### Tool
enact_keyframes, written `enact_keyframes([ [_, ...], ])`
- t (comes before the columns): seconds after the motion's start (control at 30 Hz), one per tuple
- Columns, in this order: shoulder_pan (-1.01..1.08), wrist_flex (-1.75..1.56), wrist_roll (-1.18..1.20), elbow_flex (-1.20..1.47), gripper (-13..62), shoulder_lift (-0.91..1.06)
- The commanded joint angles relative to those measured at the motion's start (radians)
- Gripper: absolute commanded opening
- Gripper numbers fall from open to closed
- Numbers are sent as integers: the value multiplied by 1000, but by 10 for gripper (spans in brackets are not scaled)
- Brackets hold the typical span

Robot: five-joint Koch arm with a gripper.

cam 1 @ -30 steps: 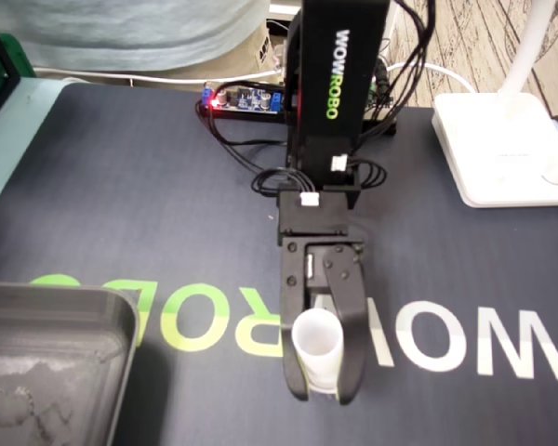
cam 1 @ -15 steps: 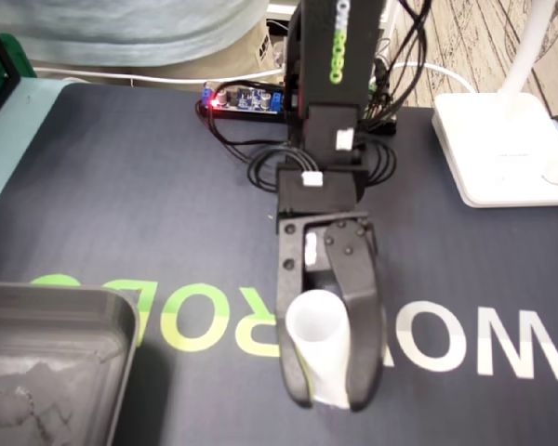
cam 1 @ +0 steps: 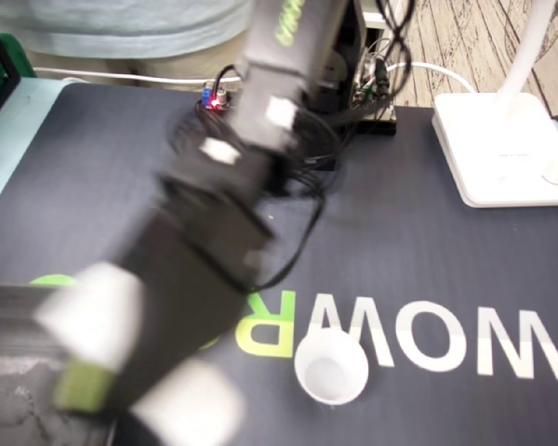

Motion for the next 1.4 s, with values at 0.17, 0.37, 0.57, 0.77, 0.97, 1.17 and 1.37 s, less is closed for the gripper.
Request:
enact_keyframes([
  [0.17,147,141,356,-236,20,-120],
  [0.37,196,207,669,-420,20,-247],
  [0.57,224,209,1026,-568,19,-374],
  [0.77,250,198,1388,-624,20,-446],
  [0.97,284,198,1706,-621,20,-465],
  [1.17,342,193,1930,-621,20,-515],
  [1.37,345,192,1925,-629,20,-526],
])
